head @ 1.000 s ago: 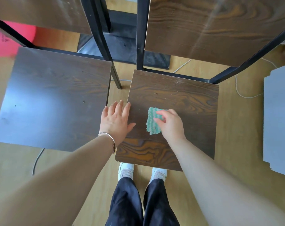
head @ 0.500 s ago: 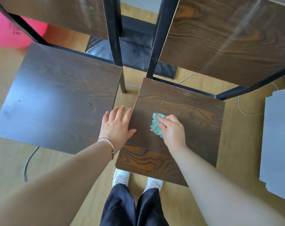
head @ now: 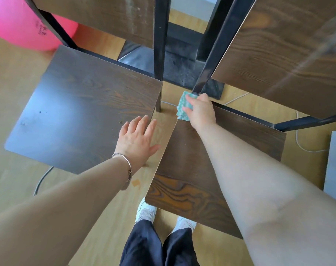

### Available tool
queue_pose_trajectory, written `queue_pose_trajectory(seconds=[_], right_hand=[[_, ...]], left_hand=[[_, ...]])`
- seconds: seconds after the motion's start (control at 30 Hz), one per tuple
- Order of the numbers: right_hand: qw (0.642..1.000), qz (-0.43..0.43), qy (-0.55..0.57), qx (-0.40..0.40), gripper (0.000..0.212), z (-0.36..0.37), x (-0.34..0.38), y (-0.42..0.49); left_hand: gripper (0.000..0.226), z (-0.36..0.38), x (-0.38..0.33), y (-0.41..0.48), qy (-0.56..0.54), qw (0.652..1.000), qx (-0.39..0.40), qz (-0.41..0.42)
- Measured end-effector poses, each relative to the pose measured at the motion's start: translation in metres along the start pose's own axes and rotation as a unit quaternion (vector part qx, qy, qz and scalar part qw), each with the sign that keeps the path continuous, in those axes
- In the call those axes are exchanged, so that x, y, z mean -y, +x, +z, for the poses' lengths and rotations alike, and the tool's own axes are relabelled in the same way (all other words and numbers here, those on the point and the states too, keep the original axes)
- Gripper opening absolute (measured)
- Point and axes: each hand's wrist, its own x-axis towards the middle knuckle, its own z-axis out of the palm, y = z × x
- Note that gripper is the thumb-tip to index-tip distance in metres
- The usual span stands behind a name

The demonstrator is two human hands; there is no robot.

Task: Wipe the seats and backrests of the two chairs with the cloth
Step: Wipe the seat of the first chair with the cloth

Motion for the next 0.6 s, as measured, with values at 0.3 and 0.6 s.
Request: queue_pose_trajectory(seconds=[0.3,0.6], right_hand=[[0.991,-0.083,-0.032,0.095,0.033,0.035,-0.005,-0.08],[0.983,-0.139,0.033,0.112,0.021,0.079,-0.011,-0.21]], left_hand=[[0.079,0.001,0.009,-0.023,-0.016,1.0,0.004,-0.018],[0.081,0.02,0.017,-0.067,-0.015,0.999,0.03,-0.015]])
